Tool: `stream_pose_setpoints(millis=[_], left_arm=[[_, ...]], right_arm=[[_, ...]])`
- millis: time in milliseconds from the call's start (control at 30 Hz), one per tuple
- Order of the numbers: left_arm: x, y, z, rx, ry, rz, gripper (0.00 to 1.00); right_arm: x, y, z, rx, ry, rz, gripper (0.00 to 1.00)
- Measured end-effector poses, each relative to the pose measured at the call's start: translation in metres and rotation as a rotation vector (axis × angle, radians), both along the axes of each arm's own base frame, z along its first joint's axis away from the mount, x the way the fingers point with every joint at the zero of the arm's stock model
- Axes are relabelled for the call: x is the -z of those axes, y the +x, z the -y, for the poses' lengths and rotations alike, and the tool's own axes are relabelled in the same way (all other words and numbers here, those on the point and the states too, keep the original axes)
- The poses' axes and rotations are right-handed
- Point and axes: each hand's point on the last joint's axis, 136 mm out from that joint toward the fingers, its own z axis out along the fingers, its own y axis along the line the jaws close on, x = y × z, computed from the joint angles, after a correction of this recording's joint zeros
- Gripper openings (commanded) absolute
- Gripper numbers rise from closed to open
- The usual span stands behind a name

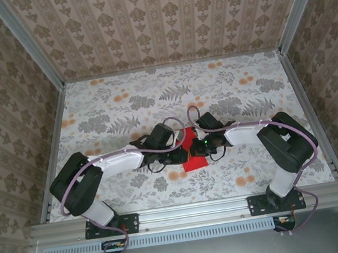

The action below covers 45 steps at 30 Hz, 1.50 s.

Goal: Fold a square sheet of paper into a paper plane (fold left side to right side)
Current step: Fold the triangle a second time at the center of the table.

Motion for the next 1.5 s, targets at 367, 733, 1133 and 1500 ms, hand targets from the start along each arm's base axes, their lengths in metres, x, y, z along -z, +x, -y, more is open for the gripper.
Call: stream_pose_setpoints(millis=[367,733,1133,1500], left_arm=[[0.020,-0.009,0.008,0.017,-0.016,-0.090,0.14],[0.032,-0.016,0.007,0.019,0.004,-0.128,0.13],[0.037,-0.022,0.008,0.029,0.028,-0.125,0.10],[0.038,-0.023,0.009,0.027,0.056,-0.115,0.09]], right_arm=[[0.000,0.000,0.001,-0.001,-0.008,-0.004,0.06],[0.000,-0.001,0.001,-0.003,-0.012,-0.008,0.06],[-0.017,-0.002,0.002,-0.016,-0.004,0.018,0.05],[-0.024,-0.011,-0.001,-0.043,0.008,0.035,0.05]])
